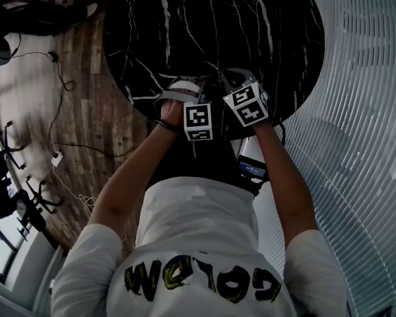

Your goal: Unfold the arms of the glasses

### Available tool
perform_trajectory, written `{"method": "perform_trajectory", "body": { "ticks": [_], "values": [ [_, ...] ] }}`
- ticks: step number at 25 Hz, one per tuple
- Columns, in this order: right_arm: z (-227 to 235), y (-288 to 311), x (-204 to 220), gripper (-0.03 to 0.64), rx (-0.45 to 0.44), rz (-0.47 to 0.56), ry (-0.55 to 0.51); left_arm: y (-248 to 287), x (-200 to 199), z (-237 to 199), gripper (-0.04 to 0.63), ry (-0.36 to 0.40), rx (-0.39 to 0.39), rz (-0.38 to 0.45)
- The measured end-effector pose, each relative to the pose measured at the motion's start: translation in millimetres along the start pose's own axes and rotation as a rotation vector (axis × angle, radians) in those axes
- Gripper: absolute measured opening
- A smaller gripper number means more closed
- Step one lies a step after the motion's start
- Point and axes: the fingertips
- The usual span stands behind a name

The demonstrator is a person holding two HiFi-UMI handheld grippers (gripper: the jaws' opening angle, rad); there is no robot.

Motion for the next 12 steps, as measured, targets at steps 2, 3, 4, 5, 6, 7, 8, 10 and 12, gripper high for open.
{"method": "perform_trajectory", "body": {
  "ticks": [2,3,4,5,6,7,8,10,12],
  "values": [
    [0,0,0,0.015,0.002,0.001,0.003,-1,0,1,0.006,-0.01,-0.005,-0.001],
    [1,0,0,0.015,0.003,0.001,0.005,-1,-1,1,0.006,-0.014,-0.006,-0.002],
    [1,0,1,0.015,0.004,0.002,0.006,-2,-1,2,0.006,-0.019,-0.007,-0.002],
    [1,0,1,0.015,0.005,0.003,0.008,-2,-1,3,0.006,-0.023,-0.008,-0.002],
    [2,0,1,0.015,0.006,0.003,0.01,-2,-1,4,0.006,-0.029,-0.009,-0.002],
    [2,0,2,0.015,0.007,0.003,0.012,-2,-2,5,0.006,-0.034,-0.011,-0.001],
    [2,-1,2,0.015,0.008,0.003,0.013,-3,-2,6,0.006,-0.039,-0.014,0.001],
    [2,-2,1,0.015,0.01,0.003,0.016,-4,-3,8,0.006,-0.045,-0.019,0.004],
    [2,-2,1,0.015,0.011,0.002,0.019,-5,-4,10,0.008,-0.051,-0.024,0.005]
  ]
}}
Point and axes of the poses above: the fingertips, and each gripper's own axes: y forward along the fingers, z to its right, x out of its underside, and after that the axes turned 14 degrees about z, right-handed
